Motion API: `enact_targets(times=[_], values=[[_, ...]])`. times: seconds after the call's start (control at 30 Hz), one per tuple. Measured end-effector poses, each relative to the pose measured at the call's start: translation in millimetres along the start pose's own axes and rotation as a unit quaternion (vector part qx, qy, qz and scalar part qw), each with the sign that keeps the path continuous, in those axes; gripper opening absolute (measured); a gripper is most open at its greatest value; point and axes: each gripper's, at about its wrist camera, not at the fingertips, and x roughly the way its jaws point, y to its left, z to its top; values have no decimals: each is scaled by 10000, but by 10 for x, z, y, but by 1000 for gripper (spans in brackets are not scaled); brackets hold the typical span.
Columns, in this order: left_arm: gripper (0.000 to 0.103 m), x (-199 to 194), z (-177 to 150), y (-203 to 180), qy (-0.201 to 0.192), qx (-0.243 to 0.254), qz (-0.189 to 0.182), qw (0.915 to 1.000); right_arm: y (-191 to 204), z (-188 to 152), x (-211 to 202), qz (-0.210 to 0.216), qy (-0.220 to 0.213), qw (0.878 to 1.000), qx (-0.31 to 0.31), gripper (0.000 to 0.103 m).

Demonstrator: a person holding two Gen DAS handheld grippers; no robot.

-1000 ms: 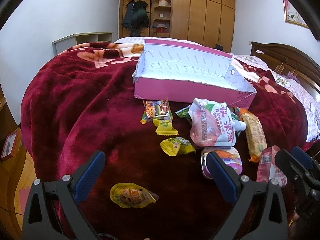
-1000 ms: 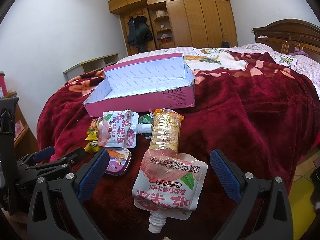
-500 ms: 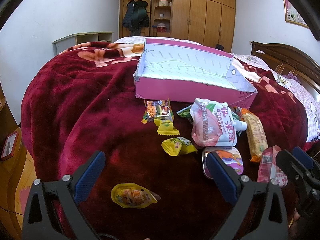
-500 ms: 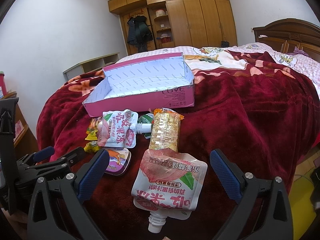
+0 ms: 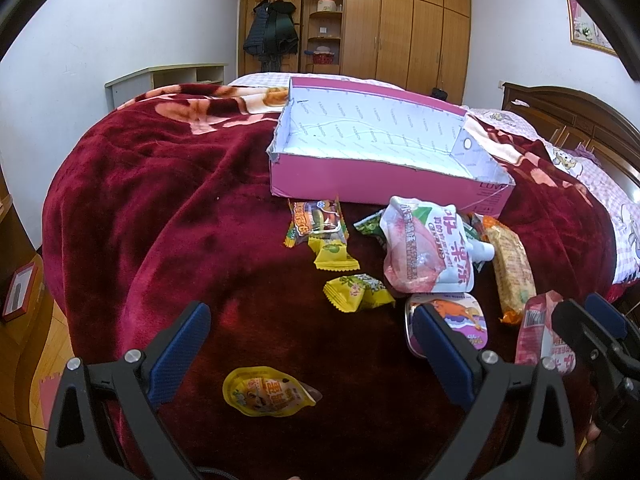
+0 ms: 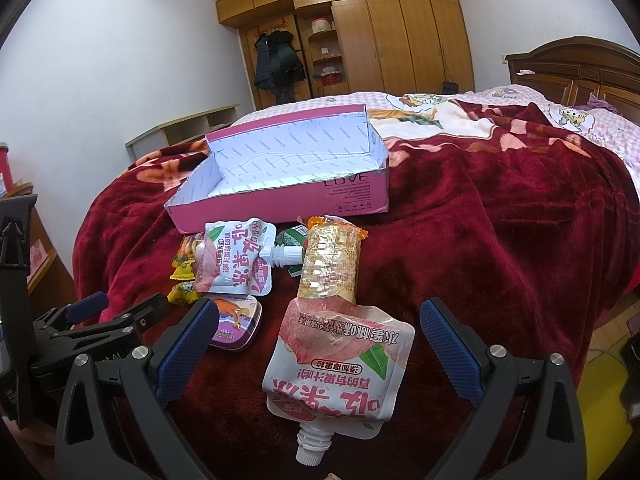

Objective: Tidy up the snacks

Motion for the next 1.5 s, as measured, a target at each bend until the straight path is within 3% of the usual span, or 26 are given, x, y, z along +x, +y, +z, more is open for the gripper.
enact_targets(times=[0.9, 1.5], values=[[103, 21, 13, 144, 55, -138, -1, 9999, -7, 15, -39, -72, 11, 9999, -135, 103], [103, 88, -5, 82, 226, -129, -162, 9995, -148, -162, 82, -186, 748, 9970, 82, 103]])
